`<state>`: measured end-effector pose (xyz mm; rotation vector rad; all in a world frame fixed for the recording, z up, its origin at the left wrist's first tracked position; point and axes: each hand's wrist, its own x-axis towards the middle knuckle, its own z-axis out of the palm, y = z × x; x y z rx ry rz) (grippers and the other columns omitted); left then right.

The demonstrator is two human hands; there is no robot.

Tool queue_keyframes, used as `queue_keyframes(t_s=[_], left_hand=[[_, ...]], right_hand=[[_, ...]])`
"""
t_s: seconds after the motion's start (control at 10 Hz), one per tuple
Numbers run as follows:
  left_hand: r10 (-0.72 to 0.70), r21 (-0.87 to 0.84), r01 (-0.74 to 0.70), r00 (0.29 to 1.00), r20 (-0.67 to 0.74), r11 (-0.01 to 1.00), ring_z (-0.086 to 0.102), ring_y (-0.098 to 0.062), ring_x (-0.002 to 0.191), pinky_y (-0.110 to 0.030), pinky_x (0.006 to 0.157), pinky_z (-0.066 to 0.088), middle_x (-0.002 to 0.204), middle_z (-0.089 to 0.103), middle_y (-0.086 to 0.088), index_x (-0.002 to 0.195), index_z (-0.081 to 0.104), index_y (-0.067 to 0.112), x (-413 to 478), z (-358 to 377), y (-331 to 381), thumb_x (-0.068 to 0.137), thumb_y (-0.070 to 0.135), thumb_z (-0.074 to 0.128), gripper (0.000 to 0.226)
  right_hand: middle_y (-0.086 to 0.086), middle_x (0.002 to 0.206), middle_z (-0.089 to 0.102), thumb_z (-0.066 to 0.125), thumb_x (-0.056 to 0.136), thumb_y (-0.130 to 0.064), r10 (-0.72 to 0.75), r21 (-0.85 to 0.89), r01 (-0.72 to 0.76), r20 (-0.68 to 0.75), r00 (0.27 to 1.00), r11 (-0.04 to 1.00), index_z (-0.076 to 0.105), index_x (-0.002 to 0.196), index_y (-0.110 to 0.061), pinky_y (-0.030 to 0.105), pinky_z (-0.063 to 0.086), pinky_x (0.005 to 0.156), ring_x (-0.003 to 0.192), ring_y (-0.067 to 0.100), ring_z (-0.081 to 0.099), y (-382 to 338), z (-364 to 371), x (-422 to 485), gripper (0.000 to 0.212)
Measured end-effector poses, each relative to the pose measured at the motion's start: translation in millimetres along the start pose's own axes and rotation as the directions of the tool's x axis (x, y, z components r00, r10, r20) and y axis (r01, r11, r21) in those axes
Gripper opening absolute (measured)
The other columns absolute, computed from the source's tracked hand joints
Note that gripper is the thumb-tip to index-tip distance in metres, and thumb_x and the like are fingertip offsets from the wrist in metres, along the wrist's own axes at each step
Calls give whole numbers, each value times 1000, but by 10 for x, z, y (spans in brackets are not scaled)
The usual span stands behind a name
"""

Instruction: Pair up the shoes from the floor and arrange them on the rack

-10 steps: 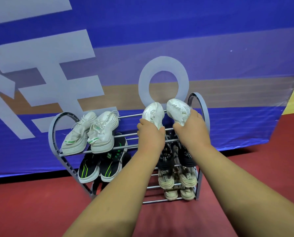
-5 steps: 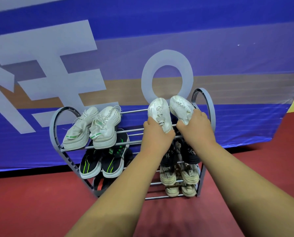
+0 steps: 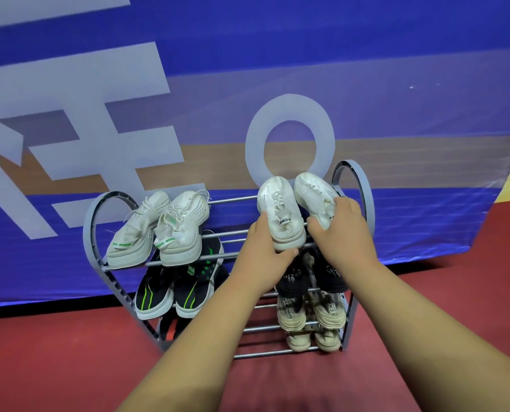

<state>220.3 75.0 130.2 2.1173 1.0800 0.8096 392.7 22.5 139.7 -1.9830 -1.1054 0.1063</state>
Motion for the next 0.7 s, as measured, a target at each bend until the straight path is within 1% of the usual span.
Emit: queue_keyframes(t_s=[0.1,0.2,0.3,0.4,0.5,0.6,0.7], left_hand=[[21,-8,-21,1000,-20,1000,55,-4,122,-27,102,47,129,58,14,141,48,38,-6,13,-52,79,33,81,70],[26,4,-26,999,-35,1000,53,-3,119,-24,99,45,127,57,12,139,49,37,23,32,-45,80,33,82,68],[12,-25,-13,999,-35,1000,52,2,116,-24,99,48,125,55,15,134,49,40,35,5,-51,79,35,83,65],[-4,-84,3,1000,-19,996,53,7,115,-20,96,48,121,53,22,122,47,55,63,-15,-97,77,37,82,60],[-88,-140,92,996,33,986,57,2,125,-29,107,49,132,55,22,122,45,62,111,-28,-161,75,42,81,63],[-172,-164,193,976,137,967,56,1,132,-39,116,45,139,59,21,136,50,48,262,-231,-131,78,45,78,65],[-239,-91,264,945,225,960,55,2,130,-31,116,44,122,58,33,130,58,41,403,-767,193,92,30,74,43]], right_hand=[[9,136,52,66,89,-44,-19,-21,19,-34,999,1000,51,134,-11,46,54,88,112,33,58,42,69,32,58],[8,139,52,66,90,-44,-16,-24,15,-64,998,1000,51,137,-12,42,52,86,114,33,58,65,112,67,59],[6,143,51,66,91,-45,-18,-20,17,-80,997,1000,49,142,-13,39,50,85,117,30,58,68,137,67,62],[3,142,50,67,90,-44,-29,2,29,-104,994,1000,49,141,-16,37,46,83,116,27,57,89,140,48,60],[-1,133,50,69,90,-44,-26,14,27,-63,998,1000,49,137,-18,39,50,86,112,23,56,72,104,52,58],[-3,122,49,70,90,-46,83,46,-87,83,993,995,51,130,-15,37,46,83,104,19,52,5,-5,200,54],[4,123,59,70,89,-48,201,-15,-203,226,953,979,54,126,-16,37,43,77,100,22,55,-320,-369,437,52]])
